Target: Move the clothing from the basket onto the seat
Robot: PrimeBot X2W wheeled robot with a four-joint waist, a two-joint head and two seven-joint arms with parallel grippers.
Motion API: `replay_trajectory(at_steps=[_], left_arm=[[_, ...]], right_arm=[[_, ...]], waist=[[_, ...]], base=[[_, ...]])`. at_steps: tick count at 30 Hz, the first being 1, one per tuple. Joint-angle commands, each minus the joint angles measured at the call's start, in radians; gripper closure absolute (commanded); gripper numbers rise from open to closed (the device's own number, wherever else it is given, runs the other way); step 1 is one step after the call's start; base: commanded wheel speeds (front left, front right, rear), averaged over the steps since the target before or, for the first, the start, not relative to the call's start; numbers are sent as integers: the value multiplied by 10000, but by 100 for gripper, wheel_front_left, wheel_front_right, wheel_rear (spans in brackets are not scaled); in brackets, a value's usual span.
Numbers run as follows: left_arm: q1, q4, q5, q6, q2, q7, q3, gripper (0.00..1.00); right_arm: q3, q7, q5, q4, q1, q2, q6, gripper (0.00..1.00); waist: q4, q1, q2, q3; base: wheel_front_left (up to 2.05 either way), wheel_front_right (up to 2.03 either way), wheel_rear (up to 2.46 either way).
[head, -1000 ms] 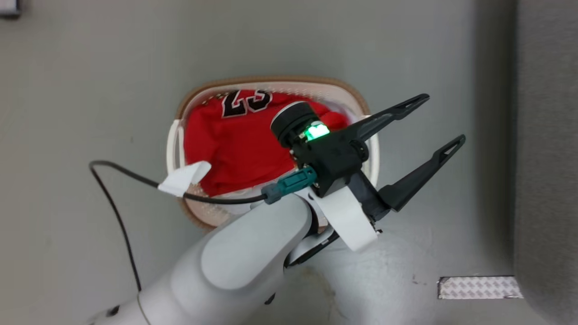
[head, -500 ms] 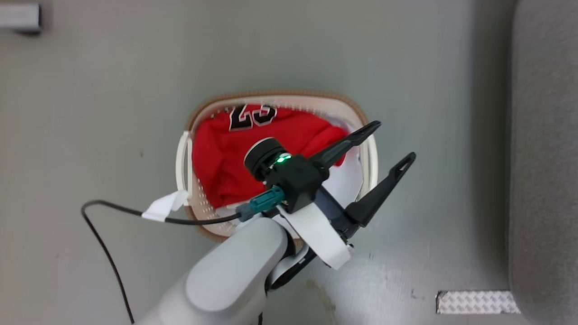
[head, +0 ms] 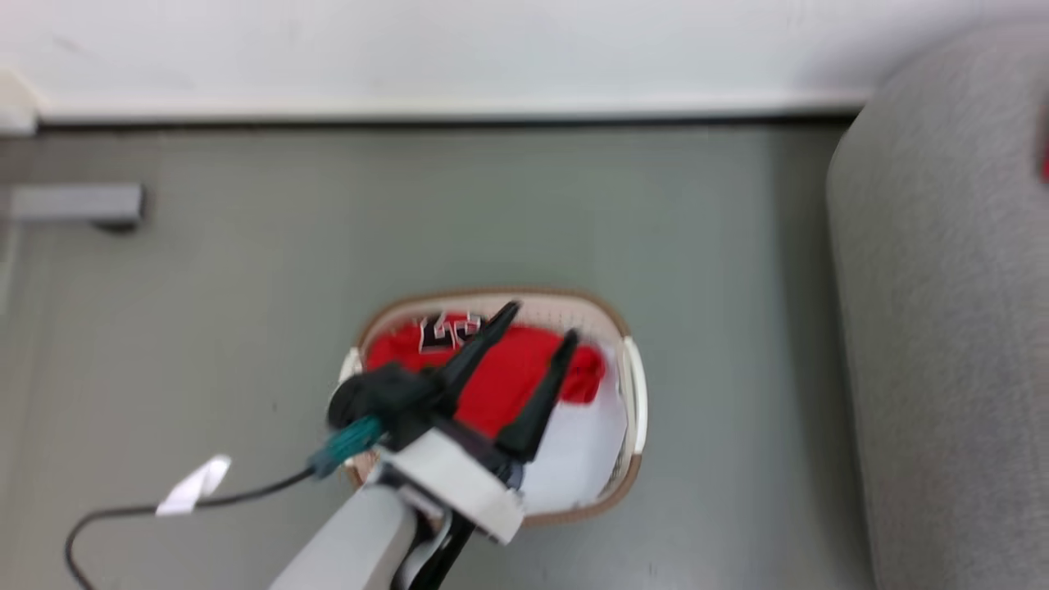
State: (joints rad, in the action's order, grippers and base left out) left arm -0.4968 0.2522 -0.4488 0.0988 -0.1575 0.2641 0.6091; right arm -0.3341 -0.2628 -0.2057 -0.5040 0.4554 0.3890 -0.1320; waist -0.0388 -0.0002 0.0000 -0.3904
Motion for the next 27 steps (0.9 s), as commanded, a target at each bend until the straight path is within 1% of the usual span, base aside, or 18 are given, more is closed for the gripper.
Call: replay_trajectory(at_steps=[1,4,6,9,14,17,22,24,27], left_arm=[[473,-36,120,-31,-12,5,-290,0],[1160,-70,222,-80,26,5,-891,0],[1606,-13,254,-30,72,5,-1216,0],[2127,95,427,0,97,5,-1661,0],[2878,173,661,30,12,5,-2434,0],[3229,220,870,22,-41,5,-2891,0],[3712,292,1158,114,-27,5,-3464,0],[3886,305,1287,134,-26,5,-3706,0],[4105,268,1536,156,90,5,-4045,0]], right_arm=[[49,-26,171,408,-518,-191,25,0],[297,-13,286,1207,-1222,-544,25,0],[471,-12,347,1645,-1678,-832,25,0],[780,-10,351,2108,-2386,-1282,25,0],[1406,-11,455,2729,-3371,-2005,25,0],[1895,-11,430,2957,-3862,-2535,25,0],[2531,-11,311,3209,-4570,-3097,25,0],[2749,-11,260,3221,-4802,-3225,25,0],[3212,-13,584,3130,-5058,-3329,26,0]], waist=[[103,2,0,1030],[279,2,0,1603],[421,2,0,1965],[705,2,0,2553],[1073,2,0,3235],[1237,2,0,3512],[1340,2,0,3880],[1307,2,0,3958],[1249,2,0,4008]], base=[[0,0,0],[0,0,0],[0,0,0],[0,0,0],[0,0,0],[0,0,0],[0,0,0],[0,0,0],[0,0,0]])
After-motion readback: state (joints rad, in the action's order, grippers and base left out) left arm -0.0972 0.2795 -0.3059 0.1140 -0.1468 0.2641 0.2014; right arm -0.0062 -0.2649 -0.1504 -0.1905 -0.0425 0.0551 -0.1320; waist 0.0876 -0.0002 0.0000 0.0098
